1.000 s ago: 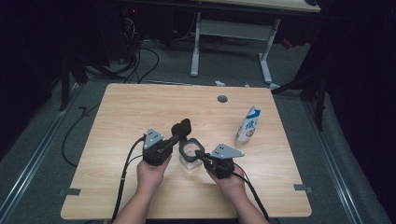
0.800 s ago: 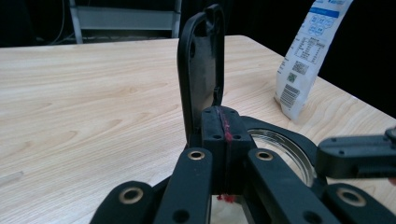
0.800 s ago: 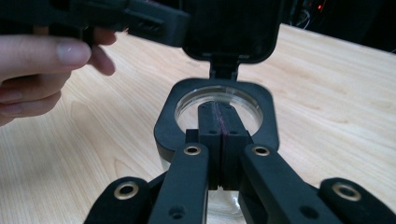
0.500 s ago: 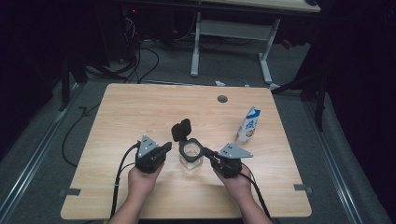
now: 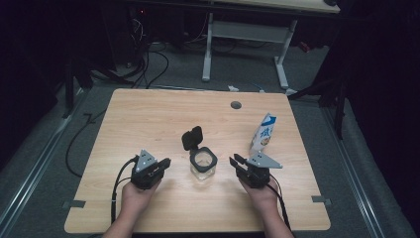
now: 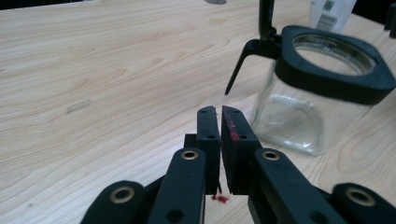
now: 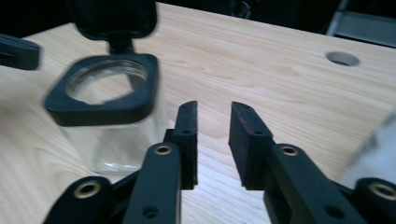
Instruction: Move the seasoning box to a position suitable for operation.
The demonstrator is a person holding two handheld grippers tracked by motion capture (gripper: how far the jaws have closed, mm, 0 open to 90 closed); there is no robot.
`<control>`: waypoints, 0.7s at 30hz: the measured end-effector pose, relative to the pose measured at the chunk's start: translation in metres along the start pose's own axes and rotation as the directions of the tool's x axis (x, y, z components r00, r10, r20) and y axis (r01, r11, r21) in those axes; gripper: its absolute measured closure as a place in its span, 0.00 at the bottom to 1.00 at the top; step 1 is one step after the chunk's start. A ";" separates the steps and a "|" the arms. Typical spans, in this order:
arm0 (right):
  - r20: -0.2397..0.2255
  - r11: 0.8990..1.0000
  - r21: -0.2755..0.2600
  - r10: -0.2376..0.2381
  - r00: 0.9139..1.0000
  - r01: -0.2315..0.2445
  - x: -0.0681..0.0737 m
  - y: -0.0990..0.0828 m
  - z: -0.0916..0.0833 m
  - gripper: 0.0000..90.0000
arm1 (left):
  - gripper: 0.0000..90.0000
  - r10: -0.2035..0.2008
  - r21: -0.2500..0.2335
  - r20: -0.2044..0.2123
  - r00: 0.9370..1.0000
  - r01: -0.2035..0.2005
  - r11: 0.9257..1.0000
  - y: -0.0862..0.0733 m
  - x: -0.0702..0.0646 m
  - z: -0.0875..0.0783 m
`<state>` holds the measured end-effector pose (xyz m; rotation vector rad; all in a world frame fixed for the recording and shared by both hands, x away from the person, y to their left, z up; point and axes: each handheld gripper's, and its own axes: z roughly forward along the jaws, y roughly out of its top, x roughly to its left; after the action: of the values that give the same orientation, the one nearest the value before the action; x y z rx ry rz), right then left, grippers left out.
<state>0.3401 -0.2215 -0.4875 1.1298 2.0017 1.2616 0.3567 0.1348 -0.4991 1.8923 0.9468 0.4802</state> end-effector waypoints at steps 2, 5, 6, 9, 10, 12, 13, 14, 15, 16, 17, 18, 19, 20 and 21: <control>0.013 1.000 0.006 0.005 1.000 -0.005 -0.004 -0.002 -0.001 0.77 | 0.92 0.011 0.006 -0.005 1.000 -0.011 1.000 -0.004 0.005 -0.002; 0.057 1.000 0.031 0.000 0.998 -0.002 -0.009 -0.007 0.000 0.73 | 0.88 -0.012 0.006 -0.004 1.000 0.012 1.000 -0.012 0.011 -0.003; 0.060 0.999 0.036 0.022 0.998 -0.024 -0.011 -0.009 0.000 0.72 | 0.87 -0.009 0.006 -0.004 1.000 0.009 1.000 -0.014 0.011 -0.004; 0.094 0.996 0.070 0.043 0.995 -0.049 -0.017 -0.013 0.000 0.68 | 0.85 0.009 0.012 0.004 1.000 -0.009 1.000 -0.017 0.012 -0.007; 0.102 0.996 0.075 0.044 0.994 -0.052 -0.017 -0.013 0.000 0.67 | 0.85 0.007 0.020 0.012 1.000 -0.007 1.000 -0.019 0.013 -0.008; 0.128 0.995 0.079 0.047 0.991 -0.058 -0.019 -0.014 -0.001 0.65 | 0.85 0.010 0.024 0.027 1.000 -0.011 1.000 -0.022 0.013 -0.008; 0.133 0.995 0.078 0.058 0.990 -0.068 -0.021 -0.015 -0.002 0.64 | 0.84 0.008 0.026 0.034 0.999 -0.009 1.000 -0.023 0.013 -0.008; 0.140 0.993 0.077 0.073 0.987 -0.085 -0.022 -0.016 -0.004 0.62 | 0.83 0.004 0.025 0.038 0.999 -0.005 1.000 -0.023 0.014 -0.008; 0.150 0.993 0.078 0.078 0.986 -0.090 -0.023 -0.016 -0.004 0.62 | 0.83 -0.006 0.021 0.044 0.999 0.005 1.000 -0.024 0.014 -0.008; 0.170 0.992 0.082 0.082 0.982 -0.097 -0.024 -0.017 -0.006 0.60 | 0.83 -0.009 0.024 0.049 0.999 0.008 1.000 -0.025 0.015 -0.008; 0.184 0.992 0.079 0.085 0.979 -0.101 -0.024 -0.017 -0.006 0.59 | 0.83 -0.008 0.023 0.049 0.999 0.007 1.000 -0.025 0.015 -0.009; 0.204 0.991 0.077 0.092 0.975 -0.109 -0.026 -0.017 -0.008 0.57 | 0.83 -0.008 0.019 0.047 0.999 0.007 1.000 -0.026 0.015 -0.010; 0.219 0.991 0.074 0.093 0.971 -0.112 -0.028 -0.017 -0.009 0.55 | 0.83 -0.009 0.014 0.050 0.999 0.009 1.000 -0.026 0.015 -0.011; 0.240 0.992 0.067 0.090 0.966 -0.110 -0.029 -0.016 -0.010 0.52 | 0.83 -0.004 0.010 0.050 0.999 0.004 1.000 -0.026 0.015 -0.012; 0.263 0.992 0.059 0.089 0.961 -0.108 -0.031 -0.016 -0.011 0.50 | 0.83 0.003 0.010 0.045 0.999 -0.003 1.000 -0.026 0.015 -0.012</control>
<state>0.3420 -0.2564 -0.4970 1.3688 1.8271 1.0328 0.3473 0.1607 -0.5168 1.9058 0.9184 0.4333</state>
